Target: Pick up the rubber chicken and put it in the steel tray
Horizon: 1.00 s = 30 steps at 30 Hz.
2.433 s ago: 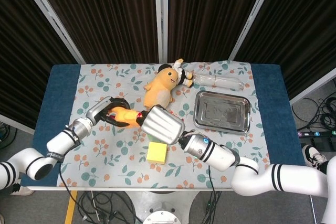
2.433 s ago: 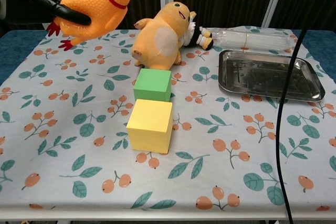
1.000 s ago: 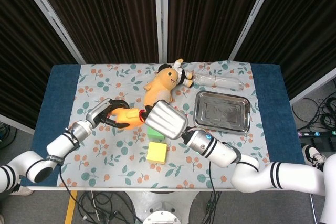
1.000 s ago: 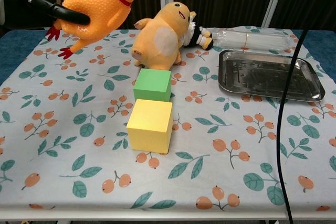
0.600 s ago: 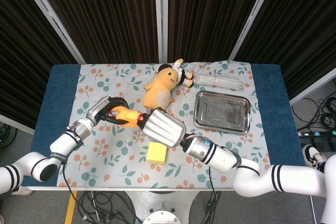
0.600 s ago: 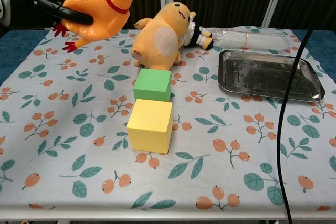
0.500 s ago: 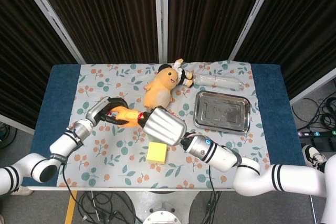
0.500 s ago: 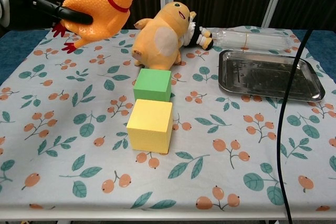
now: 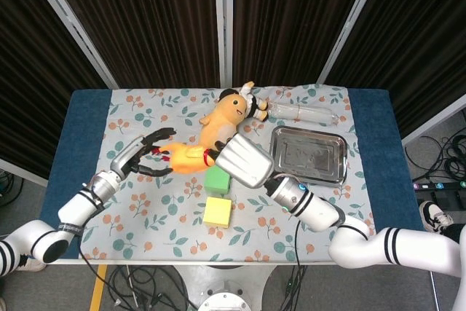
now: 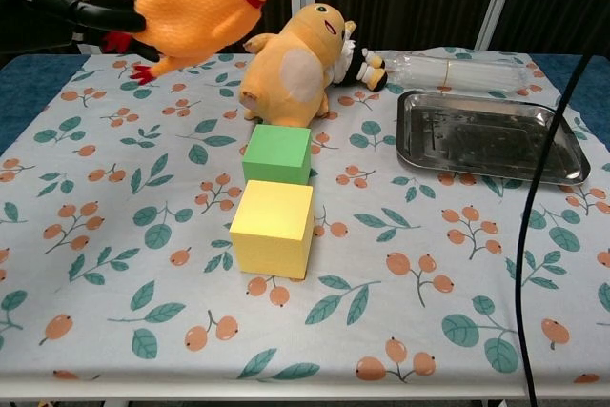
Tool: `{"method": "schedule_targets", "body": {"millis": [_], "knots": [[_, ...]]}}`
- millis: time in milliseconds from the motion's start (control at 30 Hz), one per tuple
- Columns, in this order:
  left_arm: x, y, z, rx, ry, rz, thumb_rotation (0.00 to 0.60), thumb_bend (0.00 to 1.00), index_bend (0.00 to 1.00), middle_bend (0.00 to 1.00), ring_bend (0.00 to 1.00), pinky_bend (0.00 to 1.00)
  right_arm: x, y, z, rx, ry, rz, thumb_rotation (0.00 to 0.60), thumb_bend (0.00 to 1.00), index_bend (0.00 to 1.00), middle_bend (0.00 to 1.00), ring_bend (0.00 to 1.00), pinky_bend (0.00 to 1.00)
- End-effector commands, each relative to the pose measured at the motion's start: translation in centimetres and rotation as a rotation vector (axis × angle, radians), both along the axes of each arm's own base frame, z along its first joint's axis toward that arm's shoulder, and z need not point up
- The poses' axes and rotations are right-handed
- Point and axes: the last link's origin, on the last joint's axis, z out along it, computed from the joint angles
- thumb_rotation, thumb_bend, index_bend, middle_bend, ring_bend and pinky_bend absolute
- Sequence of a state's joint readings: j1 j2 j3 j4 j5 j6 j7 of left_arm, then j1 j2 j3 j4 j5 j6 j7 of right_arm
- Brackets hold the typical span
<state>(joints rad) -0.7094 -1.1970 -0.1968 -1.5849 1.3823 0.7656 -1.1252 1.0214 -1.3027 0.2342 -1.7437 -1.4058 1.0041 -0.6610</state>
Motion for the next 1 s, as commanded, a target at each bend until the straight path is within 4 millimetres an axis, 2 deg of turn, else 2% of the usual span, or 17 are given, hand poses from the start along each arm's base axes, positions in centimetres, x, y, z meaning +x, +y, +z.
{"method": "schedule_targets", "body": {"millis": [33, 200, 300, 533, 633, 833, 1000], "knots": [[-1.0, -0.5, 0.6, 0.060, 0.037, -0.030, 0.600, 0.21, 0.21, 0.13, 0.10, 0.24, -2.2, -0.2, 1.1, 0.027, -0.064, -0.076, 0.600, 0.15, 1.00, 0.81, 0.77, 1.00], [-2.0, -1.0, 1.3, 0.137, 0.094, -0.057, 0.600, 0.19, 0.21, 0.13, 0.10, 0.24, -5.1, -0.5, 3.1, 0.037, -0.138, -0.154, 0.600, 0.15, 1.00, 0.81, 0.77, 1.00], [-2.5, -1.3, 1.8, 0.199, 0.135, -0.063, 0.600, 0.19, 0.21, 0.13, 0.10, 0.24, -7.7, -0.8, 4.8, 0.046, -0.193, -0.233, 0.600, 0.15, 1.00, 0.81, 0.77, 1.00], [-4.2, -2.0, 3.0, 0.316, 0.277, -0.081, 0.600, 0.19, 0.21, 0.13, 0.10, 0.24, -16.1, -1.2, 8.8, 0.082, -0.321, -0.502, 0.600, 0.15, 1.00, 0.81, 0.77, 1.00], [-4.9, -2.4, 3.2, 0.353, 0.324, -0.077, 0.600, 0.18, 0.21, 0.13, 0.10, 0.24, -20.1, -1.3, 9.7, 0.107, -0.377, -0.634, 0.600, 0.15, 1.00, 0.81, 0.77, 1.00], [-6.0, -3.2, 2.7, 0.328, 0.363, -0.046, 0.600, 0.18, 0.21, 0.13, 0.10, 0.24, -26.6, -1.5, 9.8, 0.160, -0.473, -0.831, 0.600, 0.15, 1.00, 0.81, 0.77, 1.00], [-6.2, -3.2, 2.6, 0.321, 0.372, -0.024, 0.600, 0.18, 0.21, 0.13, 0.10, 0.24, -29.9, -2.2, 8.5, 0.195, -0.500, -0.925, 0.600, 0.15, 1.00, 0.81, 0.77, 1.00]]}}
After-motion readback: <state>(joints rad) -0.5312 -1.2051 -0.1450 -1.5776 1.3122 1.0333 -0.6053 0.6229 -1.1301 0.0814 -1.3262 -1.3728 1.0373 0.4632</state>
